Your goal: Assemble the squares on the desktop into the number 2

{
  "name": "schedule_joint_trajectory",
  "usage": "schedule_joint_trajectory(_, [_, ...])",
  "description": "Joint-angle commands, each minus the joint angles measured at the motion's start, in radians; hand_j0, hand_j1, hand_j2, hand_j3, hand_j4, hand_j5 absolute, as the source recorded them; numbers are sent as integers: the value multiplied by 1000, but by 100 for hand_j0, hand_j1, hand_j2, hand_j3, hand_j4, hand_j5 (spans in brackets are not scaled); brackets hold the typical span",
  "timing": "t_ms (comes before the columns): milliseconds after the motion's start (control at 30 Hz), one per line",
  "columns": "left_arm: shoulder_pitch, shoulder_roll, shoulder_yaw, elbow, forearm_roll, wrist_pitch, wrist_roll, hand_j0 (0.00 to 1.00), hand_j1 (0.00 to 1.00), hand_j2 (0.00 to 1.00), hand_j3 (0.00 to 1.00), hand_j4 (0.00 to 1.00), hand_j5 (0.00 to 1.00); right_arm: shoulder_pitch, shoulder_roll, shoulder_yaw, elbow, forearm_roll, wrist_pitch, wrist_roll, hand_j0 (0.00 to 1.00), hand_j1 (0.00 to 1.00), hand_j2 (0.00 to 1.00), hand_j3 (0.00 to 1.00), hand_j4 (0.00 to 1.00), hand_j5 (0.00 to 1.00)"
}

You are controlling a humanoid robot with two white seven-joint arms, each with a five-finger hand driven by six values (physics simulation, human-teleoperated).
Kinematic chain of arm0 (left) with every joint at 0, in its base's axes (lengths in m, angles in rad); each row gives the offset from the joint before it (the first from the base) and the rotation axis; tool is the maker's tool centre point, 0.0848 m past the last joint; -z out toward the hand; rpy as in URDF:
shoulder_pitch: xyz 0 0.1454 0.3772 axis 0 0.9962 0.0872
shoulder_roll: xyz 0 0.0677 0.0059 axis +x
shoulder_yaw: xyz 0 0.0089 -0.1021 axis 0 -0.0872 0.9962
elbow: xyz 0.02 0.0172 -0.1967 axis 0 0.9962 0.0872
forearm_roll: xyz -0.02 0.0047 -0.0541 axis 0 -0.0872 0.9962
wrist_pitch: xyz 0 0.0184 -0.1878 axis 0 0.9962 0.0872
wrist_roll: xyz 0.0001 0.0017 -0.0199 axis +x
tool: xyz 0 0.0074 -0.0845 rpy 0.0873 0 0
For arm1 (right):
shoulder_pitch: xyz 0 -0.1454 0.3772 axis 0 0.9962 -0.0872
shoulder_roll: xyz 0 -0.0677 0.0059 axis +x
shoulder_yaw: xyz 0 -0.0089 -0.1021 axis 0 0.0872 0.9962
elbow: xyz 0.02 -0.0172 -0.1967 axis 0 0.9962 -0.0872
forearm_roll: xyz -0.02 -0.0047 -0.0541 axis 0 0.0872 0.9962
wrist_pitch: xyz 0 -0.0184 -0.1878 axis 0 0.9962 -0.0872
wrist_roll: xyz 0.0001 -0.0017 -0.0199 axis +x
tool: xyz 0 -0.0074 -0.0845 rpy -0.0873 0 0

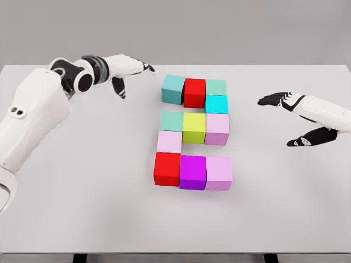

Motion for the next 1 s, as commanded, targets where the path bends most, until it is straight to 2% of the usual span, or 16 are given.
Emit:
schedule_joint_trajectory(0, [0,26,-2,-1,45,-46,0,100,100,100,100,100,100,0,-3,0,0,-8,3,0,100,100,100,100,100,100])
schedule_joint_trajectory(133, [-14,24,0,9,54,-96,0,100,100,100,100,100,100,2,10,10,-11,-8,3,0,100,100,100,100,100,100])
schedule_joint_trajectory(267, [-43,27,-5,19,101,-100,0,100,100,100,100,100,100,2,6,10,-14,-8,3,0,100,100,100,100,100,100])
schedule_joint_trajectory(500, [-74,15,-88,147,112,-100,0,100,100,100,100,100,100,-2,-2,7,-8,-8,3,0,100,100,100,100,100,100])
schedule_joint_trajectory(733, [-106,-8,-187,163,112,-103,0,100,100,100,100,100,100,0,-3,7,-9,-8,3,0,100,100,100,100,100,100])
schedule_joint_trajectory(967, [-112,-14,-243,190,112,-109,0,100,100,100,100,100,100,-2,-2,7,-5,-6,3,0,100,100,100,100,100,100])
